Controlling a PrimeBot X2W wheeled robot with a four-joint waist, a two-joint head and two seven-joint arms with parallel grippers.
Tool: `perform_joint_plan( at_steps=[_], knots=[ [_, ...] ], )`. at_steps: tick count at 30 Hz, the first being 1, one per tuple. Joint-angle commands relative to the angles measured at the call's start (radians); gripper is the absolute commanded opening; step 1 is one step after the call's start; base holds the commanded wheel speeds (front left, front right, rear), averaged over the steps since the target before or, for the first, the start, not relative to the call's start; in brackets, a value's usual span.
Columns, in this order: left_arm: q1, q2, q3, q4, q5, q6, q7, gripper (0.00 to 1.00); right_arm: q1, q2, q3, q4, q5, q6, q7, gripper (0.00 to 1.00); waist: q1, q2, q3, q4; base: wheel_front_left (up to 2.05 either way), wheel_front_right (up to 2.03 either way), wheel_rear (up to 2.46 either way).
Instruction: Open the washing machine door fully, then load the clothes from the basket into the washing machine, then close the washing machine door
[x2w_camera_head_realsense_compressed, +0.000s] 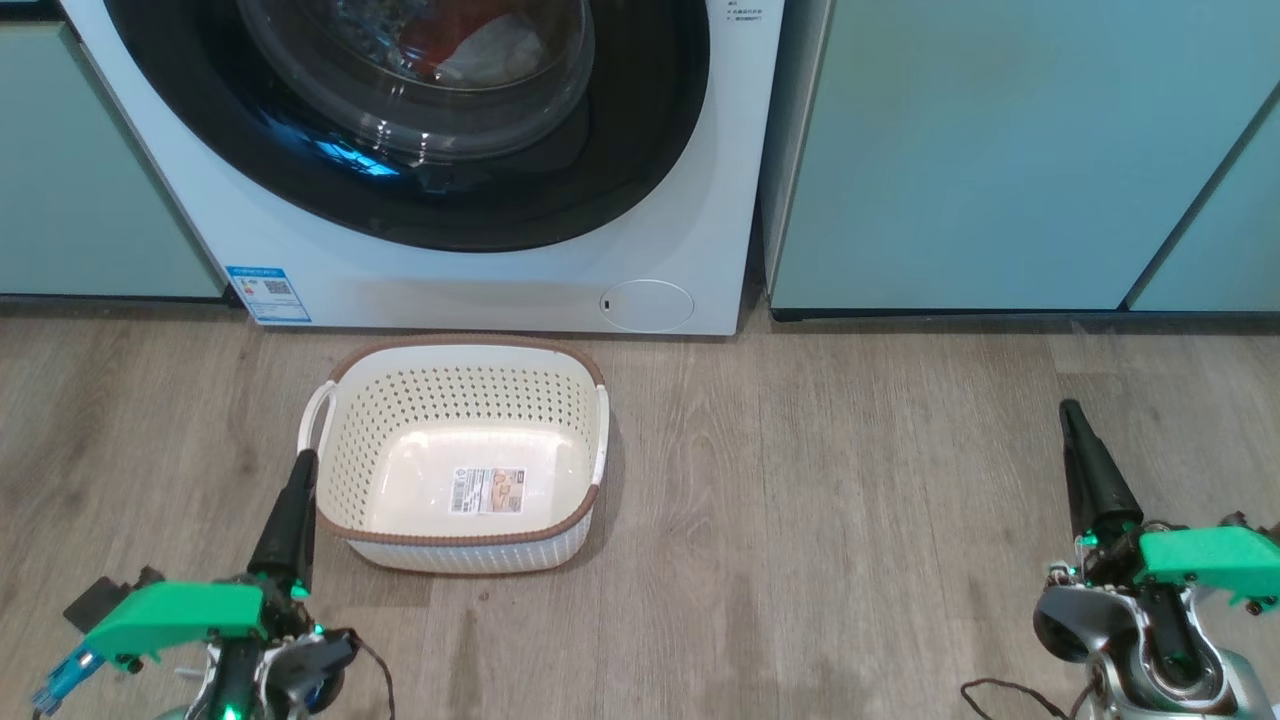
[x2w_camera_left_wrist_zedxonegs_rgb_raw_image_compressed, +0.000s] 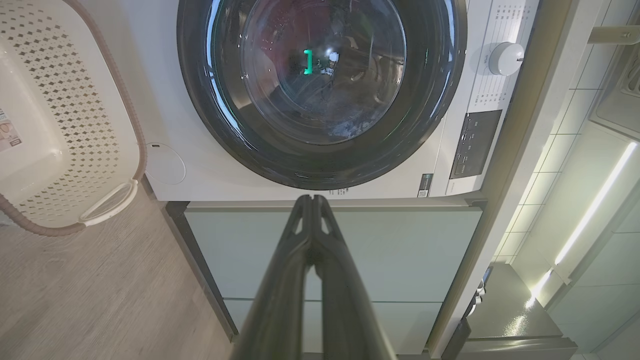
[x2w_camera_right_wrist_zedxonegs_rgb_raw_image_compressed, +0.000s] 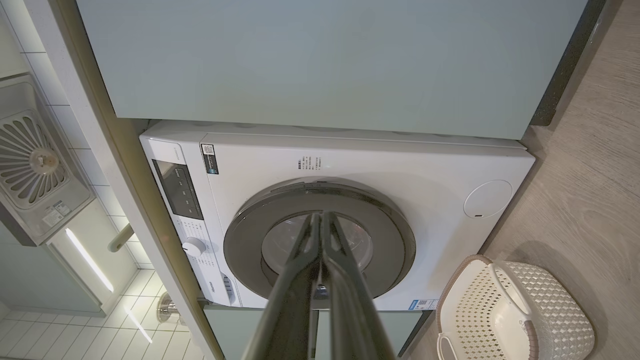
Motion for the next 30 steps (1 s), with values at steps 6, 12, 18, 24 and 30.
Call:
perform_joint_plan(
  at_steps=[6, 12, 18, 24, 30],
  knots=[
    [-0.046, 0.013, 0.034, -0.030, -0.007, -0.009, 0.007, 0.00, -0.020, -0.002, 0.017, -0.039, 0.006, 0.000, 0.004, 0.00, 0.0000, 0.0000, 0.000, 0.000, 0.00, 0.00, 0.00],
    [-0.046, 0.013, 0.034, -0.030, -0.007, -0.009, 0.007, 0.00, -0.020, -0.002, 0.017, -0.039, 0.006, 0.000, 0.004, 0.00, 0.0000, 0.0000, 0.000, 0.000, 0.00, 0.00, 0.00],
    [-0.046, 0.013, 0.034, -0.030, -0.007, -0.009, 0.007, 0.00, -0.020, -0.002, 0.017, -0.039, 0.006, 0.000, 0.004, 0.00, 0.0000, 0.0000, 0.000, 0.000, 0.00, 0.00, 0.00],
    [-0.046, 0.013, 0.034, -0.030, -0.007, -0.009, 0.007, 0.00, -0.020, -0.002, 0.017, -0.039, 0.006, 0.000, 0.004, 0.00, 0.0000, 0.0000, 0.000, 0.000, 0.00, 0.00, 0.00],
    [-0.046, 0.013, 0.034, -0.030, -0.007, -0.009, 0.007, 0.00, -0.020, -0.002, 0.017, -0.039, 0.006, 0.000, 0.004, 0.00, 0.0000, 0.0000, 0.000, 0.000, 0.00, 0.00, 0.00]
  ],
)
